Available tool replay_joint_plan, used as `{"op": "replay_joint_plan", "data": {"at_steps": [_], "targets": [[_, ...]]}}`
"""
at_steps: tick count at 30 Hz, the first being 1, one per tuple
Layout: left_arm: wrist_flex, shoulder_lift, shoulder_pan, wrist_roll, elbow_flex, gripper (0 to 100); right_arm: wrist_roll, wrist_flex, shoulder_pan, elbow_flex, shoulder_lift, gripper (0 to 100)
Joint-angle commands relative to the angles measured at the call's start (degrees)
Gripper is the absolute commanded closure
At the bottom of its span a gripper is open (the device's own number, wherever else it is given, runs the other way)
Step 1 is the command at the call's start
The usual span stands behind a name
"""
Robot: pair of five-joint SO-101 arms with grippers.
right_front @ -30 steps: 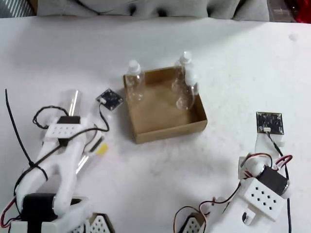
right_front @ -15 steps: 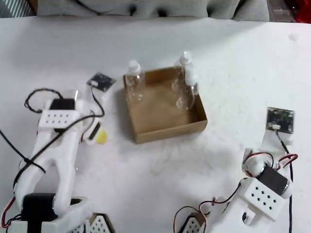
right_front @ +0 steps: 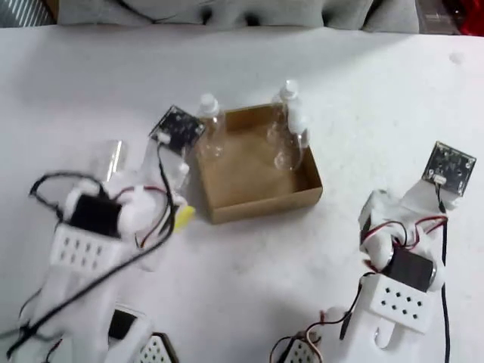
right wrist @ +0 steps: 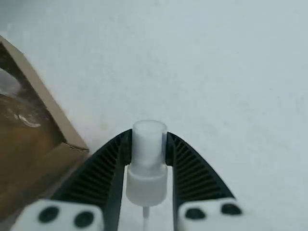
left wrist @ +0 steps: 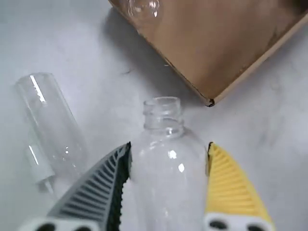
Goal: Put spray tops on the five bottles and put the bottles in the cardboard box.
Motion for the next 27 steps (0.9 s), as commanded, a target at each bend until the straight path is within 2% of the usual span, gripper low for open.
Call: {"op": "replay_joint_plan", "data": {"at_steps": [1, 13, 22, 27], "targets": [[-4.7, -10.9, 1.2, 1.0, 2.3, 98, -4.1, -1.1, -3.6, -7.4, -0.2, 98.1], [-22.3, -37.0, 1.1, 1.4, 20.7, 98, -14.2, -3.7, -19.8, -32.9, -0.8, 98.1], [-25.5, -59.3, 1.2, 1.5, 30.3, 98, -14.5, -21.2, -37.6, -41.7, -0.8, 98.1], [-26.6, -61.6, 1.2, 1.5, 32.0, 98, -14.4, -30.2, -47.0, -46.3, 0.3, 98.1]]}}
